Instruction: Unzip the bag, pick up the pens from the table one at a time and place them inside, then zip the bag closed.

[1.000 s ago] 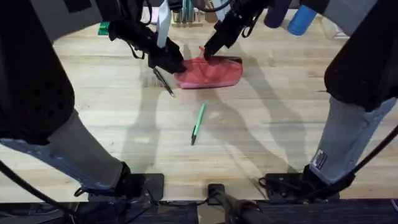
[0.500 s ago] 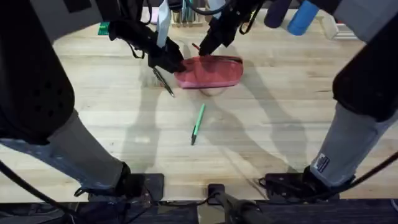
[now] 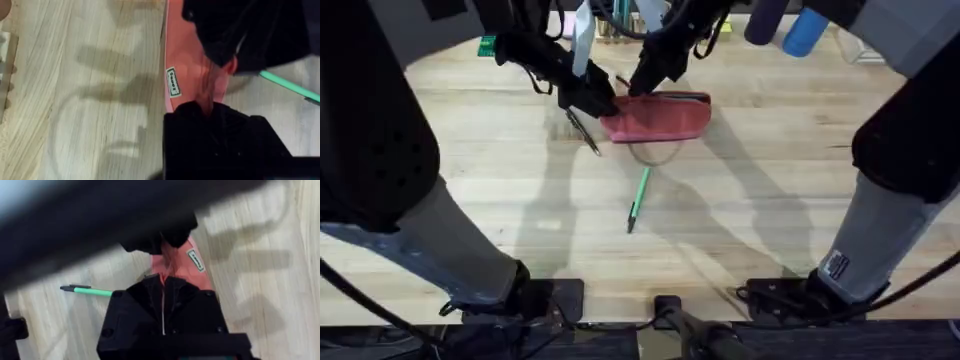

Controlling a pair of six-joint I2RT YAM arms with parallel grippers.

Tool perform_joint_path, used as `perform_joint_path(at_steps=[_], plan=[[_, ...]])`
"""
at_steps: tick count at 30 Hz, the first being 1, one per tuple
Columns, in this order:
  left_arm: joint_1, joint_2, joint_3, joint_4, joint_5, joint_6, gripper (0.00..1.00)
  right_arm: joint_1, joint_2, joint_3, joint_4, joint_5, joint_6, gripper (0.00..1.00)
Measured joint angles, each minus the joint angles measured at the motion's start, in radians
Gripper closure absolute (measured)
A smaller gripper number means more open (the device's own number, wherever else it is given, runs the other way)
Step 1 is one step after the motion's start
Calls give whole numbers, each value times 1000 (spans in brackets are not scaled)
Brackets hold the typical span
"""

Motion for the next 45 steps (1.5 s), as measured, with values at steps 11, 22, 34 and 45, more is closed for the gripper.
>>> perform_joint_path(at_steps=[11, 22, 34, 45], plan=[[1, 0, 0, -7, 5, 3, 959, 61, 0, 0, 37, 1, -25, 969], [4, 0, 0, -7, 12, 13, 958, 69, 0, 0, 48, 1, -28, 949], [3, 0, 0, 2, 18, 14, 959, 55, 0, 0, 49, -59, -32, 6], [3, 0, 0, 2, 18, 14, 959, -31, -128, 0, -21, -13, -32, 6]])
